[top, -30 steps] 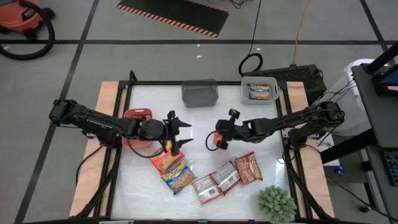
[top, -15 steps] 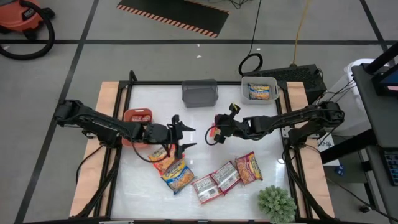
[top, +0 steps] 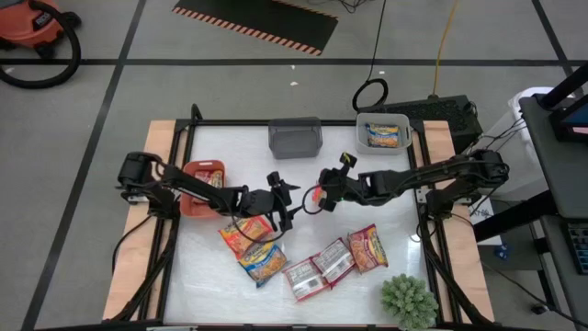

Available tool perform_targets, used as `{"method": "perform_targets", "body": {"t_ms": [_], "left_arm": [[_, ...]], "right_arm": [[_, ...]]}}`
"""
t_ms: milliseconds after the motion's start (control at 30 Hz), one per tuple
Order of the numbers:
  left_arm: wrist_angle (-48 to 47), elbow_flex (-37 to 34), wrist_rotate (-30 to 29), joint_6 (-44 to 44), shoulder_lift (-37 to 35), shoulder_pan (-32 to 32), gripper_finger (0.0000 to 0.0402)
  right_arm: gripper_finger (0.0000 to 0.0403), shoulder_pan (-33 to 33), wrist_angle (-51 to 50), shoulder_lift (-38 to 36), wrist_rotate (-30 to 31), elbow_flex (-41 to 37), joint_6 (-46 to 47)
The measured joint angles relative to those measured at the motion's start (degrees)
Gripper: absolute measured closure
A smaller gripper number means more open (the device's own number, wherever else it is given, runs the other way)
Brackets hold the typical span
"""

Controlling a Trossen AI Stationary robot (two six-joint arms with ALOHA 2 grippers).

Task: Sort Maruchan noodles
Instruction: Put the top right orange noodle pack into the black bin

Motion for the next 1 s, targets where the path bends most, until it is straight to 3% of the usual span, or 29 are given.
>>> {"method": "perform_targets", "body": {"t_ms": [133, 400, 700, 867, 1000], "left_arm": [[6.26, 0.00, 2.73, -2.06, 4.56, 0.30, 0.0111], [18.72, 0.19, 0.14, -4.15, 11.25, 1.03, 0.0111], [27.41, 0.31, 7.29, -9.03, 16.59, 2.50, 0.0111], [28.29, 0.79, 0.63, -10.65, 18.39, 2.37, 0.0112], [29.30, 1.42, -1.80, -11.49, 18.35, 2.67, 0.0112]], "right_arm": [[0.0403, -0.69, -0.02, 0.00, -0.09, 0.00, 0.00], [0.0403, -0.79, -0.15, 0.00, -0.35, 0.00, 0.92], [0.0403, -0.78, -0.43, 0.00, -0.45, 0.00, 2.53], [0.0403, -1.09, 0.56, 0.00, -0.59, 0.00, 2.82], [0.0403, -1.11, 2.41, 0.00, -5.14, 0.02, 3.75]]}}
